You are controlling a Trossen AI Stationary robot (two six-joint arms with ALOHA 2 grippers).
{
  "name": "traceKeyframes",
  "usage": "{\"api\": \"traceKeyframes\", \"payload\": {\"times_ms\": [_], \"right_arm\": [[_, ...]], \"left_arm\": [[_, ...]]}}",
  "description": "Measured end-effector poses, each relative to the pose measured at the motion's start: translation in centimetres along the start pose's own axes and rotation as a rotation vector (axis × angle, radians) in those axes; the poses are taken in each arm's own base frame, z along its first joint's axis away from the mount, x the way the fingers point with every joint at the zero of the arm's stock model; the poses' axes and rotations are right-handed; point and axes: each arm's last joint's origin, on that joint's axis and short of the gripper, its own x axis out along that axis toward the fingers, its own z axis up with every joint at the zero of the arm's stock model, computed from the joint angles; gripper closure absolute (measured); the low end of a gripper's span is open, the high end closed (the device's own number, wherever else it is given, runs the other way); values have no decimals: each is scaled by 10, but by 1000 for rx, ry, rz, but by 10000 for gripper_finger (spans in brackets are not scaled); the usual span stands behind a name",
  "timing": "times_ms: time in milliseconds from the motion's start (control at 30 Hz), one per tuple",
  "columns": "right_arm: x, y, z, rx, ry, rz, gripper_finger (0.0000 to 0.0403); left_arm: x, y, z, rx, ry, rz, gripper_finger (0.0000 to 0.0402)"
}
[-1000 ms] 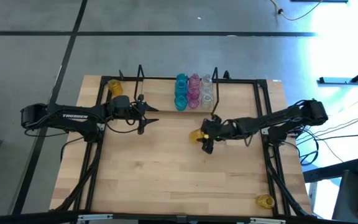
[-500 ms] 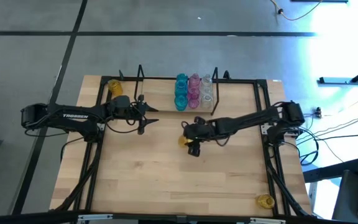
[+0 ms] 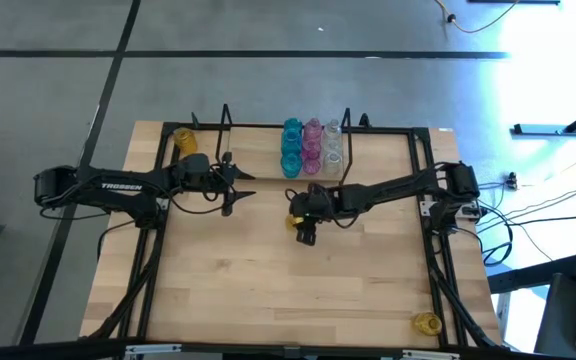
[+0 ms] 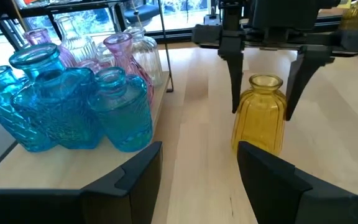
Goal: Sort vases onto shelf
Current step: Put the top right yellow vase on the shelf
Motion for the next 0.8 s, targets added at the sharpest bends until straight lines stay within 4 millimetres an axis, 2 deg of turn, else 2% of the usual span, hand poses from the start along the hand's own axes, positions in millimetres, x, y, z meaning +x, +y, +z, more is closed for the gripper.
{"api": "traceKeyframes", "payload": {"times_ms": [433,800], "right_arm": [[1,0,0,-18,-15,-12,85],[-34,-1,3,-20,-36,-19,71]], "left_arm": [[1,0,0,-5,3,0,199],[3,0,-2,-8,7,-13,199]]}}
